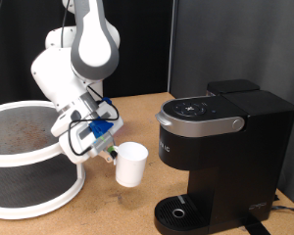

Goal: Make a cup of coffee with the keurig machine

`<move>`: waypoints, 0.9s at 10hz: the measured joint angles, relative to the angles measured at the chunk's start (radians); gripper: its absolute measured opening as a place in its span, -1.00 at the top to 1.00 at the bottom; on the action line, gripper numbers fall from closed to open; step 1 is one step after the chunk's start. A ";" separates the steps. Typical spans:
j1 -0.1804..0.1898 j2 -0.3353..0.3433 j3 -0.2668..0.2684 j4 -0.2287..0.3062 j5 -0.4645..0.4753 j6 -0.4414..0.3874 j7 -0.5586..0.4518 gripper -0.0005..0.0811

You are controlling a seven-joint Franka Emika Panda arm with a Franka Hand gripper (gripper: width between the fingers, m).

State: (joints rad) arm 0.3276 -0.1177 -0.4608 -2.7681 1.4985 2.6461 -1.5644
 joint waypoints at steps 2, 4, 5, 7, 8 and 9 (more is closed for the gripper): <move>0.016 0.051 0.025 0.031 0.135 0.000 -0.079 0.82; 0.026 0.112 0.054 0.081 0.238 0.000 -0.110 0.82; 0.030 0.150 0.068 0.112 0.287 0.000 -0.131 0.82; 0.035 0.217 0.092 0.173 0.379 -0.002 -0.176 0.82; 0.036 0.246 0.103 0.201 0.433 -0.008 -0.210 0.82; 0.038 0.268 0.111 0.225 0.477 -0.025 -0.243 0.82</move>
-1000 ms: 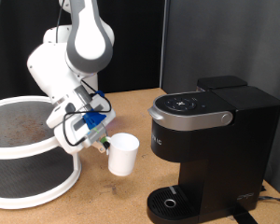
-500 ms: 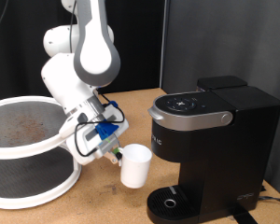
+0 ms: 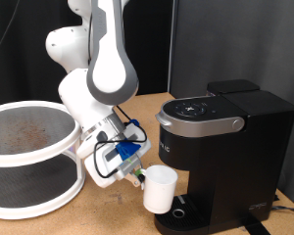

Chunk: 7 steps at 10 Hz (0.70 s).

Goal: Make a cup of coffee with the keurig machine

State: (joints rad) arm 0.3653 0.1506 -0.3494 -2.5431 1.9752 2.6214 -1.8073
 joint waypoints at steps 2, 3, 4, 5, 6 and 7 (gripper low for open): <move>0.001 0.031 0.012 0.030 0.048 -0.037 -0.041 0.82; 0.001 0.042 0.020 0.038 0.052 -0.043 -0.043 0.82; 0.001 0.051 0.028 0.043 0.052 -0.047 -0.043 0.82; 0.001 0.064 0.036 0.045 0.052 -0.055 -0.043 0.82; 0.001 0.073 0.044 0.046 0.052 -0.060 -0.043 0.82; 0.002 0.084 0.052 0.046 0.052 -0.064 -0.043 0.82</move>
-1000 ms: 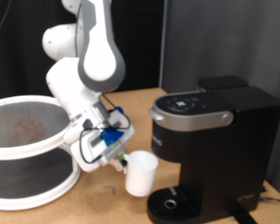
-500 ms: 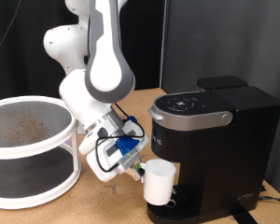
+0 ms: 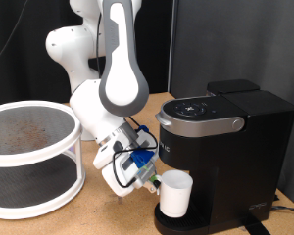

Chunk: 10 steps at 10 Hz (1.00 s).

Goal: Make a cup of coffee with the keurig machine

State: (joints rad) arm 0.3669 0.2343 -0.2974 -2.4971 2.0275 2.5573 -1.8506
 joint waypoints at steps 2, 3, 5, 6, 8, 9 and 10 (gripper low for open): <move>0.000 0.014 0.013 0.000 0.002 -0.010 0.000 0.82; 0.000 0.021 0.017 0.000 0.004 -0.017 0.000 0.82; 0.000 0.033 0.020 -0.002 0.005 -0.025 0.002 0.74; -0.002 0.033 0.020 -0.005 0.005 -0.026 0.005 0.74; -0.008 0.031 0.015 -0.018 -0.016 -0.022 0.015 -0.15; -0.010 0.022 0.010 -0.032 -0.042 -0.010 0.020 -0.15; -0.014 0.001 0.005 -0.051 -0.097 -0.003 0.053 -0.49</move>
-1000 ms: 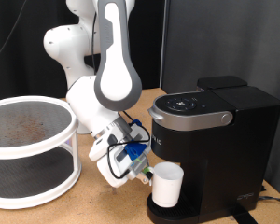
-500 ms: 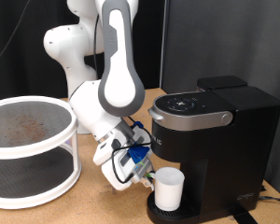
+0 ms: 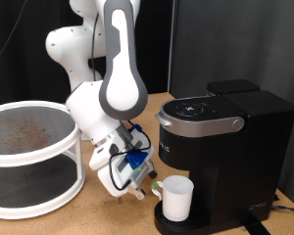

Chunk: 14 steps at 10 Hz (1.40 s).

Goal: Make a cup of coffee with the keurig machine

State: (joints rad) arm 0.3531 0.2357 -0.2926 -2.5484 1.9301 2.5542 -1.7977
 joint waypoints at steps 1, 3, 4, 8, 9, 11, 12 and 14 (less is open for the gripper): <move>-0.006 -0.032 -0.008 -0.024 -0.083 -0.002 0.061 -0.49; -0.020 -0.104 -0.027 -0.068 -0.266 -0.005 0.188 -0.95; -0.026 -0.140 -0.038 -0.088 -0.318 -0.010 0.222 -0.95; -0.046 -0.221 -0.060 -0.138 -0.421 -0.044 0.281 -0.98; -0.047 -0.243 -0.061 -0.145 -0.463 -0.082 0.311 -0.98; -0.055 -0.323 -0.068 -0.170 -0.529 -0.162 0.331 -0.98; -0.057 -0.367 -0.069 -0.183 -0.533 -0.169 0.326 -0.98; -0.057 -0.457 -0.069 -0.206 -0.547 -0.169 0.328 -0.98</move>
State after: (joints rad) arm 0.2958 -0.2208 -0.3613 -2.7549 1.3828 2.3854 -1.4699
